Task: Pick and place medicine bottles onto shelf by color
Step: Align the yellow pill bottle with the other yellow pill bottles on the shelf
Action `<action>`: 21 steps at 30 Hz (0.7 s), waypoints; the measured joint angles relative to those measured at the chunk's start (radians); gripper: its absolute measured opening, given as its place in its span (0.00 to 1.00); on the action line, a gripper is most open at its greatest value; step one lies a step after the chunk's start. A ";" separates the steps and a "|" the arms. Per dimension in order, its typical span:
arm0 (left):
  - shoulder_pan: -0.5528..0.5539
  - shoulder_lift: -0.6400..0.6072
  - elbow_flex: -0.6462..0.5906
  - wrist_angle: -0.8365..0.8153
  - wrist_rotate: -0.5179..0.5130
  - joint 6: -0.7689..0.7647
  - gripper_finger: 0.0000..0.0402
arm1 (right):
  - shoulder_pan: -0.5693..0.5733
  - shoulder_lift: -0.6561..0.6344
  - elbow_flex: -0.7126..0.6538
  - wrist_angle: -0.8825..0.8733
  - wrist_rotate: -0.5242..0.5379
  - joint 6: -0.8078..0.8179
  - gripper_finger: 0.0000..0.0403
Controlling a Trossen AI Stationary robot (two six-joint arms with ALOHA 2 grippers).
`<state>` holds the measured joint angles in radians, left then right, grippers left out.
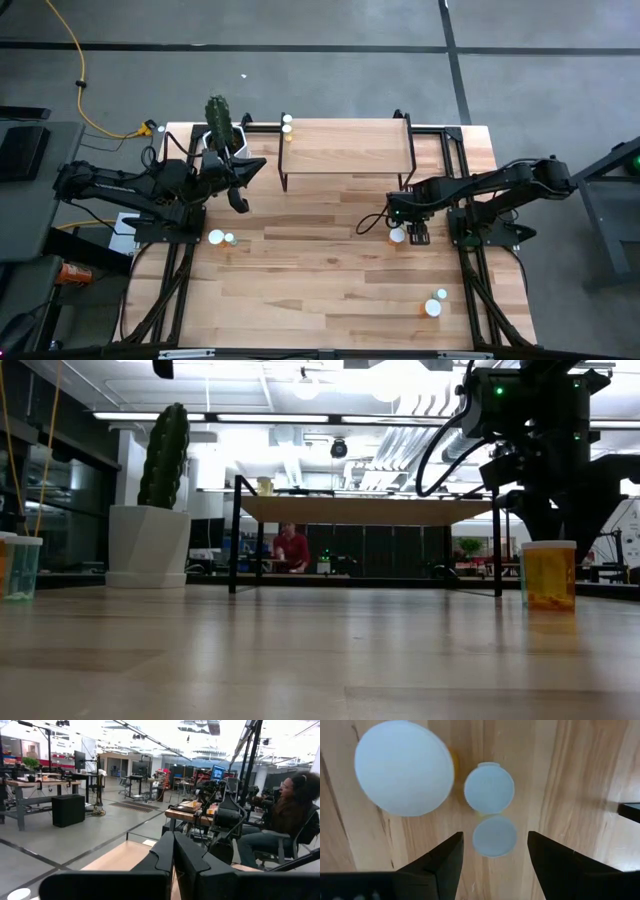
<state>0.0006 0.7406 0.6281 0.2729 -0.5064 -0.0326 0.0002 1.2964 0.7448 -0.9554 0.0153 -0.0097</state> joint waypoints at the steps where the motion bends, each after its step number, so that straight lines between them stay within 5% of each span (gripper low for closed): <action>1: 0.000 0.000 0.000 0.000 0.000 0.000 0.00 | 0.000 0.000 0.000 0.000 -0.001 -0.004 0.52; 21: 0.000 0.000 0.000 0.000 -0.003 0.002 0.00 | 0.000 0.000 0.032 -0.050 0.009 -0.026 0.52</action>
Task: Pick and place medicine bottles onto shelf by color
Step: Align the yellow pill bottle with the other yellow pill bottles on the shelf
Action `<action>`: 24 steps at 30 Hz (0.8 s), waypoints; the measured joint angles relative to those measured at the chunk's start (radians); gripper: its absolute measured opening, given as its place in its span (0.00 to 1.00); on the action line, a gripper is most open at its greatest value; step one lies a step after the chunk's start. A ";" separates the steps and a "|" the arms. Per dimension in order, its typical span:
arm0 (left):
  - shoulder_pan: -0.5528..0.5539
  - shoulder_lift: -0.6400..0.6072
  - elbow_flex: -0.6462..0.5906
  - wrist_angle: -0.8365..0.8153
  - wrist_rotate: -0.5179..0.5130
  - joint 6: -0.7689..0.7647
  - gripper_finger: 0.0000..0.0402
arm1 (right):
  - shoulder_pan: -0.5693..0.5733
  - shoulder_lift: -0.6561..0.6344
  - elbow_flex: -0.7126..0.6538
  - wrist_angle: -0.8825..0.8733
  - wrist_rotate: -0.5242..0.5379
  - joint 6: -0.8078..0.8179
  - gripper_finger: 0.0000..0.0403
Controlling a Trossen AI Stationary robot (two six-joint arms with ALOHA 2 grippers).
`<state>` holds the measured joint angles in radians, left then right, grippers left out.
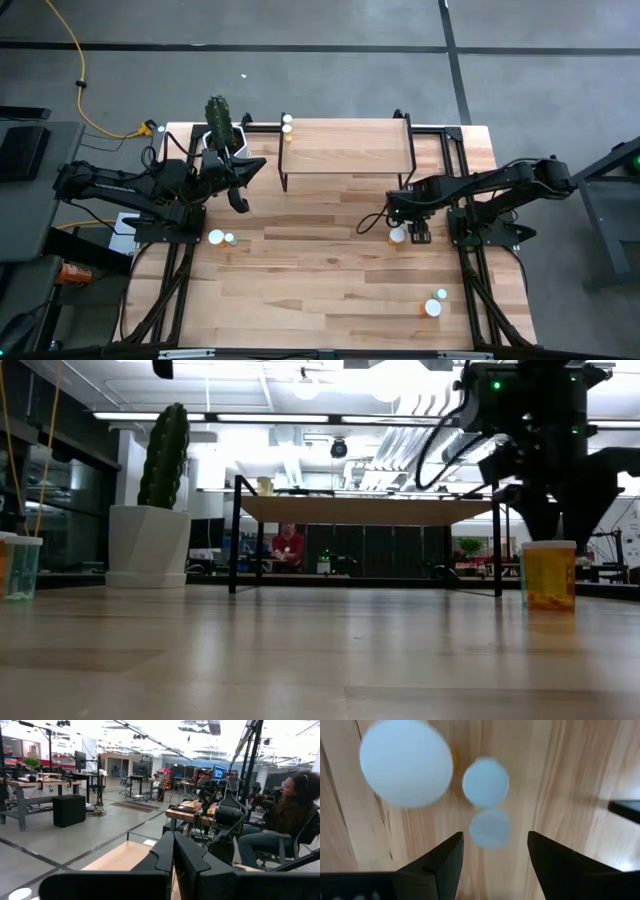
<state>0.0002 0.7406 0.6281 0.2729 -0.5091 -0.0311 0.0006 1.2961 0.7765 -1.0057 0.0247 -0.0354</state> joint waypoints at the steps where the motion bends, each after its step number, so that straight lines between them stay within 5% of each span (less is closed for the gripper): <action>1: 0.000 0.000 0.000 0.000 0.000 0.000 0.00 | 0.000 0.000 0.000 -0.010 -0.001 -0.006 0.52; 16: 0.000 0.000 0.000 -0.015 0.000 -0.001 0.00 | 0.000 0.000 -0.001 0.052 -0.017 -0.008 0.52; 24: 0.000 0.000 0.000 -0.015 0.000 0.000 0.00 | 0.000 0.000 -0.002 0.053 -0.017 -0.007 0.39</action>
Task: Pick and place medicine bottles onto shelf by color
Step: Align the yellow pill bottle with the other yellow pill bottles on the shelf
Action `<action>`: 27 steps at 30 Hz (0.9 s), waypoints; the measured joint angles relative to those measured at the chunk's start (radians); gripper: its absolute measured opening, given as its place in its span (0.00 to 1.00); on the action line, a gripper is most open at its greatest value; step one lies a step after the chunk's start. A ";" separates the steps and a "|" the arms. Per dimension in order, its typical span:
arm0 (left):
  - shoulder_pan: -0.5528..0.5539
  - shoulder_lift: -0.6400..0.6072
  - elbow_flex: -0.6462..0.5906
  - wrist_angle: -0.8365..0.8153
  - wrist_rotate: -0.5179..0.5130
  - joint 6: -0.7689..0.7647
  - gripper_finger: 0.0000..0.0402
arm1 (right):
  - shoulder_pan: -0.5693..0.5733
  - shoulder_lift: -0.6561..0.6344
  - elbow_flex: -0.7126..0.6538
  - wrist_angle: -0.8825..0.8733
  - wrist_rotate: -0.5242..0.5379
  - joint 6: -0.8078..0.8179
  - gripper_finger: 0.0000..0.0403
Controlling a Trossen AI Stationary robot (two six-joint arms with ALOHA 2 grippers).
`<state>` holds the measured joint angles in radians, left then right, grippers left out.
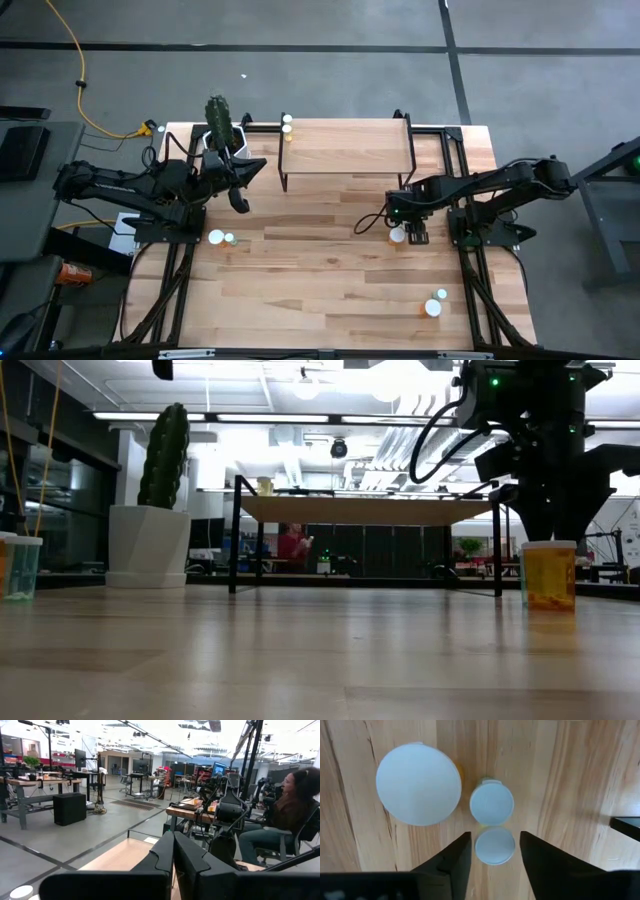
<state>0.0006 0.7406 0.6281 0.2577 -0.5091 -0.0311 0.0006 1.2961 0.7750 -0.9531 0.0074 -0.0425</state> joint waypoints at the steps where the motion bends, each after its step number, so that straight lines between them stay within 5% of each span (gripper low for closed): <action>1: 0.000 0.000 0.000 0.000 0.000 0.000 0.00 | 0.000 0.000 0.000 0.000 0.000 0.000 0.37; 17: 0.000 0.000 0.000 0.000 0.000 0.000 0.00 | 0.000 0.001 0.013 -0.025 0.000 0.009 0.30; 27: 0.000 0.000 0.000 0.013 0.000 -0.002 0.00 | 0.000 -0.103 0.240 -0.216 0.000 0.075 0.30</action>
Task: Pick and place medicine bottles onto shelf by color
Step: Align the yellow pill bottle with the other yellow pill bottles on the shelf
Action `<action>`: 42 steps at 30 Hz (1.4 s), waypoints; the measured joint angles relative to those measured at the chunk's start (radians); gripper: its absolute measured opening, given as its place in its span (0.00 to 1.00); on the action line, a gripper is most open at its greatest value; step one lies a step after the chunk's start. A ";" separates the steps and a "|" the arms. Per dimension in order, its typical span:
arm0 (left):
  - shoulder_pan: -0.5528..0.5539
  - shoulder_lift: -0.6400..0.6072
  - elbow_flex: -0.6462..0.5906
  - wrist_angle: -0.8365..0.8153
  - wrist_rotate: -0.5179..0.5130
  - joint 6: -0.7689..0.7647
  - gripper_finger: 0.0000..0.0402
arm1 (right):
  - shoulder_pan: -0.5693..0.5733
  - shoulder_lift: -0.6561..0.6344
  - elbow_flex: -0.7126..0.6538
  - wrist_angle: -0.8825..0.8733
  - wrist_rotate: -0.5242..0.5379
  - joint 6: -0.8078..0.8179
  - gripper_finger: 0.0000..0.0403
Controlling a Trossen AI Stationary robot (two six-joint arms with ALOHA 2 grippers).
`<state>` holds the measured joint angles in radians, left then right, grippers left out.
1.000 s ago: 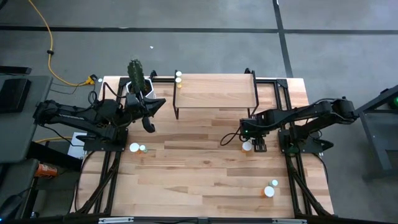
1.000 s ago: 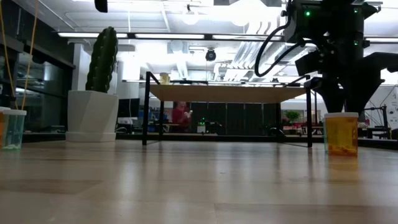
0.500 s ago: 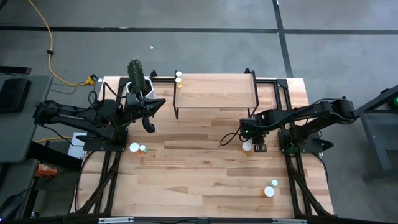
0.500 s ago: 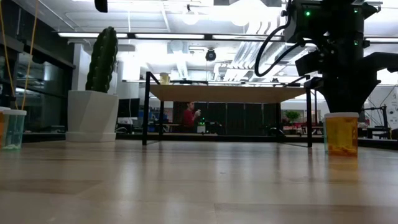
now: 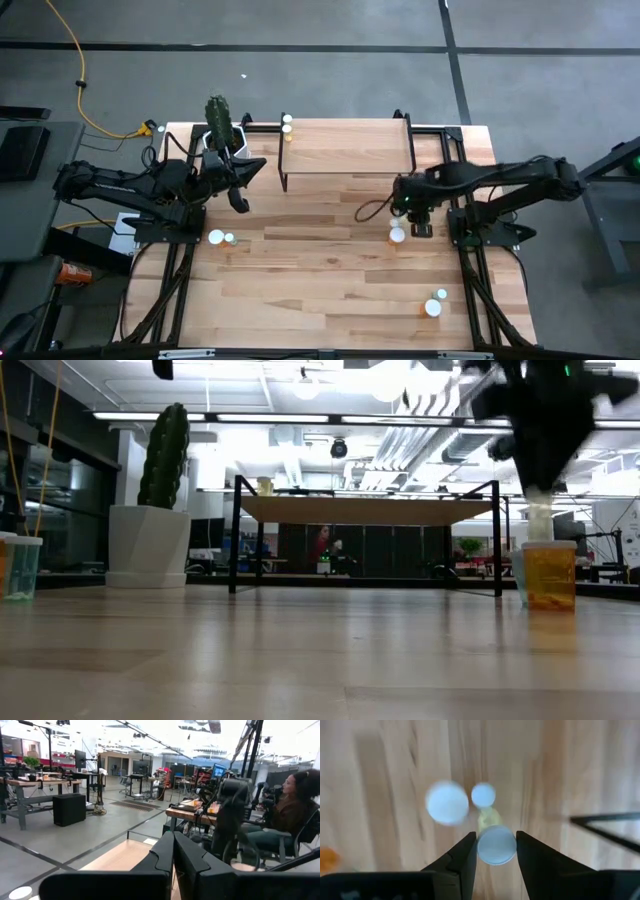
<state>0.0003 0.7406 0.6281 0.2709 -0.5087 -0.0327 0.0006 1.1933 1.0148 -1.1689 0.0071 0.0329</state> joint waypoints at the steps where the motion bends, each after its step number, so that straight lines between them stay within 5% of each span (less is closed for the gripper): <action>1: 0.000 0.000 0.000 0.014 0.000 0.000 0.00 | 0.000 -0.004 0.047 -0.007 0.001 0.017 0.30; 11: 0.000 0.000 0.038 0.133 -0.062 0.078 0.00 | -0.018 0.180 0.614 0.143 0.275 -0.126 0.30; 25: 0.034 0.066 0.341 -0.490 -0.242 -0.106 0.00 | -0.156 0.677 1.129 0.137 0.181 -0.328 0.30; 32: 0.169 0.164 0.354 -0.669 -0.011 -0.334 0.00 | -0.185 0.849 1.259 0.132 0.171 -0.329 0.30; 42: 0.298 0.340 0.354 -0.655 0.180 -0.269 0.00 | -0.223 0.938 1.296 0.148 0.167 -0.322 0.30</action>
<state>0.2980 1.0806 0.9817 -0.3844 -0.3287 -0.3021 -0.2225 2.1316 2.3104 -1.0212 0.1745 -0.2890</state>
